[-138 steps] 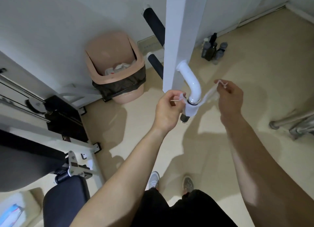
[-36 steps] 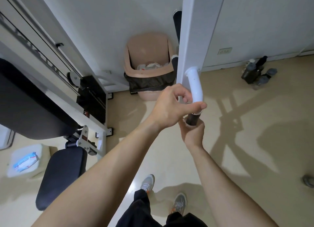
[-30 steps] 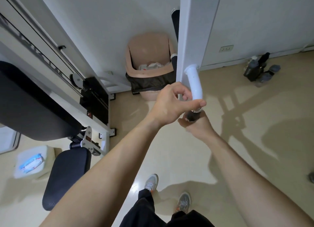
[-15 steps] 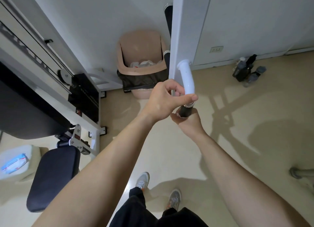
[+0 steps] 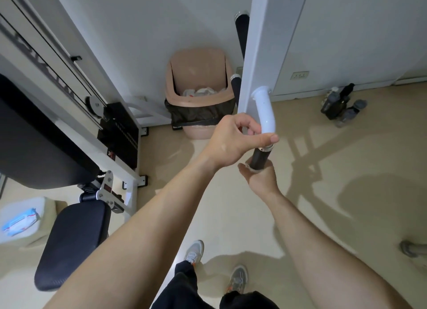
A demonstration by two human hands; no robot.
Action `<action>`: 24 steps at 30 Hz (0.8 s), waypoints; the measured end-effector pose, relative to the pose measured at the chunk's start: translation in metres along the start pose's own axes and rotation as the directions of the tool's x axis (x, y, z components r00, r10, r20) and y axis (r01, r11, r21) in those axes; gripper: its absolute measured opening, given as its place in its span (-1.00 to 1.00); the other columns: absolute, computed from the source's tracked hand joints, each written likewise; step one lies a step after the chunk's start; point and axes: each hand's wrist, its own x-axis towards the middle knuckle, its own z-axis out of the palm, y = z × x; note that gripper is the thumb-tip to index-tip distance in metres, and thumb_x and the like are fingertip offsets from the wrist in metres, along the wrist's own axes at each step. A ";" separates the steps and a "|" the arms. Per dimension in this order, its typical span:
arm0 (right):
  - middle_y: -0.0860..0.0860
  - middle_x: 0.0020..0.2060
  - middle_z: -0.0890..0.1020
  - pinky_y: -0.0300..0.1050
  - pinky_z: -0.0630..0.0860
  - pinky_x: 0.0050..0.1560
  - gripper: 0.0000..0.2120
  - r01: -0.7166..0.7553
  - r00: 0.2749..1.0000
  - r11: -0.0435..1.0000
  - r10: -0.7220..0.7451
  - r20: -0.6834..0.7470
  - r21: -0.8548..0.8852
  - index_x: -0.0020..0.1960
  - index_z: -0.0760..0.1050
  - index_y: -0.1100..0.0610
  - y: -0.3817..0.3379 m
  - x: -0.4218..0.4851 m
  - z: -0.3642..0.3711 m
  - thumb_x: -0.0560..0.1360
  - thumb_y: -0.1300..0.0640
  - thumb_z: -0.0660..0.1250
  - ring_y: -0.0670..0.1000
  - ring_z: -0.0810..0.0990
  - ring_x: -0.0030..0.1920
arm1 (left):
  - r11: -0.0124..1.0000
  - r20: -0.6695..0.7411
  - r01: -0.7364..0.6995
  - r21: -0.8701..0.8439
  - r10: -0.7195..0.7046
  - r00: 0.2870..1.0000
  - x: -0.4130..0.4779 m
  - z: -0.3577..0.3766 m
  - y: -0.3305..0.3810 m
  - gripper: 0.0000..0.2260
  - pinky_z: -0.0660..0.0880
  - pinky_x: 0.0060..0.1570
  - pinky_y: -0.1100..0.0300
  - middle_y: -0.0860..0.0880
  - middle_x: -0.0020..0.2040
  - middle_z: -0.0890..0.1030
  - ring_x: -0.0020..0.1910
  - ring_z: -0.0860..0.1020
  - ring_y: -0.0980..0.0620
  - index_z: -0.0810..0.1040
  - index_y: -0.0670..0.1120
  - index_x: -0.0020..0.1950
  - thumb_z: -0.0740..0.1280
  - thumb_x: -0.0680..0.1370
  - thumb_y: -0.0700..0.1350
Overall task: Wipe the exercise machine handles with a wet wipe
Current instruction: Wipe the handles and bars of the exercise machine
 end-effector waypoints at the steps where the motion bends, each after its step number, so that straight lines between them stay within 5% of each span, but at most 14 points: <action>1: -0.07 -0.43 0.48 -0.16 0.39 -0.30 -0.67 -0.033 0.996 0.996 0.039 0.076 -0.082 -0.34 0.38 0.05 -0.002 0.002 -0.007 0.45 0.23 0.50 -0.04 0.43 -0.41 | 1.000 0.006 0.005 0.010 -0.005 1.000 -0.001 -0.001 0.000 -0.72 0.24 -0.31 0.20 0.04 -0.34 0.42 -0.36 0.33 0.12 0.56 -0.04 -0.32 0.64 0.32 0.01; 5: 0.07 -0.43 0.45 -0.03 0.38 -0.30 -0.75 0.020 0.976 0.998 -0.007 0.219 -0.054 -0.28 0.40 0.17 -0.045 -0.003 -0.025 0.45 0.30 0.45 0.07 0.42 -0.38 | 0.999 0.017 0.022 0.039 -0.023 1.000 -0.002 -0.003 0.004 -0.69 0.27 -0.31 0.19 0.08 -0.35 0.42 -0.39 0.34 0.13 0.57 -0.06 -0.29 0.64 0.30 0.06; 7: 0.15 -0.41 0.47 -0.05 0.37 -0.35 -0.86 0.148 0.980 0.984 -0.160 0.120 0.103 -0.23 0.46 0.28 -0.068 -0.012 -0.028 0.44 0.33 0.41 0.09 0.43 -0.38 | 0.999 0.018 0.042 0.011 -0.042 0.999 -0.003 -0.001 0.002 -0.67 0.28 -0.30 0.18 0.07 -0.37 0.42 -0.38 0.37 0.10 0.59 -0.13 -0.26 0.65 0.30 0.04; 9: 0.02 -0.46 0.52 -0.20 0.38 -0.41 -0.87 0.261 0.965 0.950 -0.257 -0.044 0.172 -0.28 0.57 0.14 -0.078 -0.020 -0.023 0.41 0.29 0.44 0.02 0.45 -0.43 | 0.998 0.020 0.055 -0.018 -0.054 0.998 -0.004 0.003 0.003 -0.65 0.27 -0.28 0.16 0.07 -0.37 0.41 -0.38 0.35 0.09 0.60 -0.18 -0.23 0.65 0.30 0.02; 11: -0.16 -0.47 0.56 -0.26 0.40 -0.42 -0.78 0.284 0.950 0.937 -0.247 -0.193 0.201 -0.30 0.60 -0.05 -0.068 -0.020 -0.013 0.41 0.23 0.48 -0.06 0.48 -0.43 | 0.998 0.024 0.060 -0.012 -0.060 0.998 -0.004 0.006 0.003 -0.66 0.27 -0.29 0.17 0.07 -0.36 0.40 -0.38 0.34 0.10 0.60 -0.16 -0.24 0.65 0.30 0.04; 13: -0.16 -0.44 0.53 -0.18 0.41 -0.33 -0.76 0.203 0.959 0.958 -0.152 -0.241 0.202 -0.31 0.53 -0.03 -0.040 -0.014 -0.001 0.44 0.22 0.47 -0.08 0.47 -0.40 | 0.998 0.017 0.067 -0.002 -0.067 0.998 -0.004 0.008 0.004 -0.68 0.25 -0.34 0.22 0.06 -0.37 0.37 -0.40 0.32 0.12 0.59 -0.12 -0.25 0.64 0.31 0.05; 18: -0.10 -0.51 0.41 -0.10 0.32 -0.27 -0.60 -0.064 0.997 0.998 0.064 0.041 0.018 -0.42 0.34 0.03 0.014 0.001 -0.002 0.43 0.28 0.47 -0.03 0.35 -0.44 | 0.998 0.005 0.062 0.031 -0.062 0.998 -0.003 0.002 0.005 -0.69 0.22 -0.39 0.28 0.04 -0.34 0.36 -0.43 0.28 0.15 0.58 -0.09 -0.26 0.63 0.33 0.05; 21: -0.01 -0.46 0.44 -0.12 0.35 -0.34 -0.71 0.024 0.982 0.999 -0.014 0.190 -0.047 -0.33 0.40 0.16 -0.021 0.000 -0.019 0.44 0.31 0.46 -0.04 0.40 -0.46 | 0.998 -0.002 0.053 0.015 -0.053 0.999 -0.004 0.001 0.003 -0.68 0.22 -0.37 0.24 0.03 -0.34 0.37 -0.42 0.29 0.13 0.59 -0.12 -0.26 0.64 0.33 0.04; 24: 0.13 -0.38 0.47 -0.02 0.39 -0.38 -0.88 0.224 0.955 0.964 -0.247 0.166 0.142 -0.20 0.49 0.33 -0.067 -0.008 -0.034 0.42 0.31 0.41 0.07 0.44 -0.38 | 0.998 0.001 0.060 -0.031 -0.060 0.998 -0.004 0.004 -0.001 -0.63 0.23 -0.30 0.16 0.06 -0.39 0.38 -0.39 0.31 0.08 0.60 -0.21 -0.23 0.64 0.30 0.05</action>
